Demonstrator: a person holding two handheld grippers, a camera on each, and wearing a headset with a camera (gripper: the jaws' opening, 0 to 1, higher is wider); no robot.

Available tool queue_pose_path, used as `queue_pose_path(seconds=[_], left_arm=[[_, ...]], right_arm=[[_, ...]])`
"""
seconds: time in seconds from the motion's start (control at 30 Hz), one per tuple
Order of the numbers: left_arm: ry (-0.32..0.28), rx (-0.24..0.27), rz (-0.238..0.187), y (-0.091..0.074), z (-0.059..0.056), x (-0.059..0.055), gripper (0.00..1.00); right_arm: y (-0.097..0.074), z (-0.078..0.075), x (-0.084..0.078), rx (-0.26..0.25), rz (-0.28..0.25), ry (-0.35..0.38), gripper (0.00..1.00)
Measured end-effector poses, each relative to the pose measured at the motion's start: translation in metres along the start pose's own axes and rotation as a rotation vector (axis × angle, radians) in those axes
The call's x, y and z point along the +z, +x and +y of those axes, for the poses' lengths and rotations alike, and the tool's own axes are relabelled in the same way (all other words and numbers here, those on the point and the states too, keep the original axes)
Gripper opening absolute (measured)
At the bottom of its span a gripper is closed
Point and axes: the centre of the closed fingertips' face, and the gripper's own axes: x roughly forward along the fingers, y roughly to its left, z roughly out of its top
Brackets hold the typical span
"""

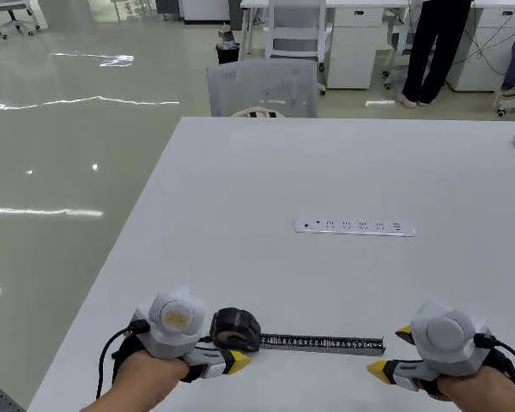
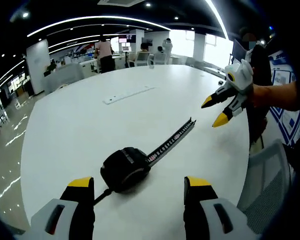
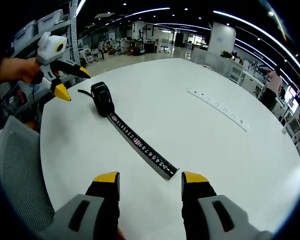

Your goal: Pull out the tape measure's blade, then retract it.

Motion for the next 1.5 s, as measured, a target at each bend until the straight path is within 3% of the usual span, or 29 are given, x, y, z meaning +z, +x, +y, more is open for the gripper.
queue_pose_path(seconds=[0.2,0.33,0.57,0.6,0.83,0.87,1.1,1.5], left_arm=[[-0.043,0.035,-0.001,-0.007,-0.006,-0.006,0.73],[-0.086,0.058,-0.007,-0.011,-0.010,-0.011,0.77],[-0.106,0.072,-0.016,-0.015,-0.012,-0.011,0.80],[-0.170,0.102,-0.033,-0.020,-0.015,-0.014,0.81],[-0.200,0.111,-0.044,-0.022,-0.016,-0.014,0.85],[-0.227,0.131,-0.071,-0.030,-0.019,-0.011,0.85],[-0.270,0.135,-0.083,-0.038,-0.023,-0.008,0.88],[-0.287,0.140,-0.070,-0.047,-0.034,-0.021,0.95]], right_arm=[[-0.005,0.013,-0.002,0.001,-0.007,0.026,0.56],[-0.010,0.013,-0.001,-0.027,-0.018,0.045,0.58],[-0.014,0.014,0.001,-0.045,-0.026,0.062,0.65],[-0.021,0.019,0.003,-0.067,-0.041,0.090,0.66],[-0.026,0.021,0.005,-0.078,-0.057,0.112,0.69],[-0.033,0.026,0.001,-0.098,-0.059,0.141,0.71],[-0.043,0.029,-0.003,-0.119,-0.052,0.195,0.76],[-0.057,0.046,-0.004,-0.136,-0.054,0.261,0.85]])
